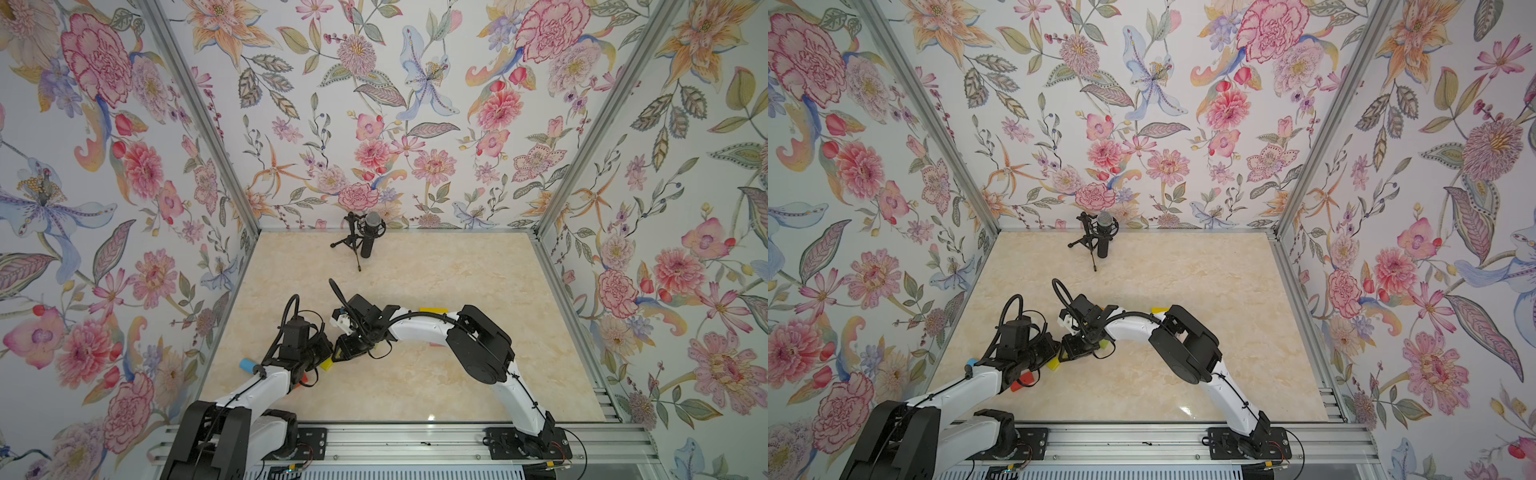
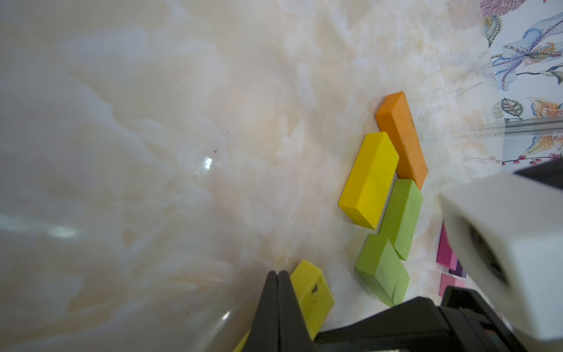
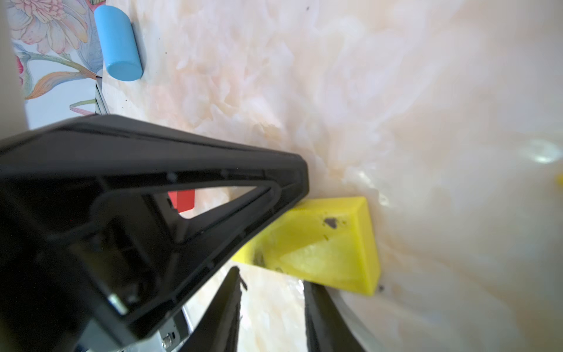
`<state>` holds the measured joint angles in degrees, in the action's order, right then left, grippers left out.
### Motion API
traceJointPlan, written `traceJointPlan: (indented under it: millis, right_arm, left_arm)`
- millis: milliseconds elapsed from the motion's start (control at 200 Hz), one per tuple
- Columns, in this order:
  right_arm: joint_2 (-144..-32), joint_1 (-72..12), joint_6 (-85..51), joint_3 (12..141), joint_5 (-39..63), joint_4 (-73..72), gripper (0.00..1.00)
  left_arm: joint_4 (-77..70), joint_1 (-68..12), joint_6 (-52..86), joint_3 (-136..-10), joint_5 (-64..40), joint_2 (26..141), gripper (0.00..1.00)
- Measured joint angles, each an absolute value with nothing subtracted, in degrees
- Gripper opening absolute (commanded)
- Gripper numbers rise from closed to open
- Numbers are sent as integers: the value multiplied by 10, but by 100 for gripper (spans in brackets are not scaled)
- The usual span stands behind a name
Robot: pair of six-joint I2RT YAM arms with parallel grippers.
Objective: Assemble the letter p with building blocks
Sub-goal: Assemble the building block at the center of the board.
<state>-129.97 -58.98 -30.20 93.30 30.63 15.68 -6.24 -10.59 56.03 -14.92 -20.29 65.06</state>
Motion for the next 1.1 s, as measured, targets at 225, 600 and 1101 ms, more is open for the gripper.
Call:
traceJointPlan:
  millis: [225,600,1101]
  right_arm:
    - [-1291,-568,-303,919,305,155,35]
    - [-1272,-551,-303,899,258,135,36]
    - [-1186,-567,-303,826,220,121,36]
  left_arm:
    - [-88,-128,571,-159,-198,674,0]
    - [-105,-143,578,-162,-218,714,0]
    - [-12,-78,516,-182,-226,686,0]
